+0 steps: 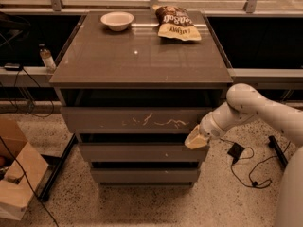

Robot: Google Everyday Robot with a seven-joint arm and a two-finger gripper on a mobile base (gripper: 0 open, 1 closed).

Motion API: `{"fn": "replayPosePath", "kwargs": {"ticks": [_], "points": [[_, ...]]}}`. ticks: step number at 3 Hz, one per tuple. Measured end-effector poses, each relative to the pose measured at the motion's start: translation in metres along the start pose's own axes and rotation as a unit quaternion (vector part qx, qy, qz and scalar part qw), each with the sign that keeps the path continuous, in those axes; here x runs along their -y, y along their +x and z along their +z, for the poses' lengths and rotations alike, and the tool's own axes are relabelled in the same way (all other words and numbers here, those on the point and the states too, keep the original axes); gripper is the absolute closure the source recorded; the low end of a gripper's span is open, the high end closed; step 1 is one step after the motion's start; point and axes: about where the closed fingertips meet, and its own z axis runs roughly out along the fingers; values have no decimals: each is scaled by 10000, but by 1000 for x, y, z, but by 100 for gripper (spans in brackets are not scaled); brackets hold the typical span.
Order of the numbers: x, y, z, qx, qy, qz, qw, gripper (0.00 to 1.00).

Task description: Close top drawer

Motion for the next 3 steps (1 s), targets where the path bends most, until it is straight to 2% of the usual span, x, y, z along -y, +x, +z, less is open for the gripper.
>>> {"fn": "replayPosePath", "kwargs": {"ticks": [1,3], "points": [[14,-7,-10,67,163,-43,9998,52],[14,-7,-10,67,163,-43,9998,6]]}}
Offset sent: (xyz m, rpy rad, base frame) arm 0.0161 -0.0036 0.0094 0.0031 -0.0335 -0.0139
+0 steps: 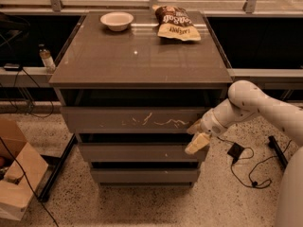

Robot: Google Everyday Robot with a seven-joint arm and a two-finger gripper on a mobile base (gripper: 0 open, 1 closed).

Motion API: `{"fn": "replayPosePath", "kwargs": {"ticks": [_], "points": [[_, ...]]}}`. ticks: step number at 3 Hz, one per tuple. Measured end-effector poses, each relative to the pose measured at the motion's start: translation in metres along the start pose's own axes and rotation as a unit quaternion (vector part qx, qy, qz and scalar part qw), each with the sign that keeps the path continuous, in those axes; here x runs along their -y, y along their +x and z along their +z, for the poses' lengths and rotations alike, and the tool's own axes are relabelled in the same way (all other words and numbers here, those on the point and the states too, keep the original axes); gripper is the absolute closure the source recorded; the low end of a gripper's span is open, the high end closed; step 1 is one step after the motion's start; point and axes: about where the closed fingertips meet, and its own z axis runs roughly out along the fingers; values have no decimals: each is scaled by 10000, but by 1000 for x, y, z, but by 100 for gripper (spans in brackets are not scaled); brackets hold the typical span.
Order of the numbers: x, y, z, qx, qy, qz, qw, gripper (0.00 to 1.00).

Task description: Close top drawer

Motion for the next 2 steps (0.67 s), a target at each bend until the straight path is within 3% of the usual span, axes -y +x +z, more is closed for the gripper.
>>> {"fn": "replayPosePath", "kwargs": {"ticks": [2], "points": [[0,0,0,0,0,0,10000,0]]}}
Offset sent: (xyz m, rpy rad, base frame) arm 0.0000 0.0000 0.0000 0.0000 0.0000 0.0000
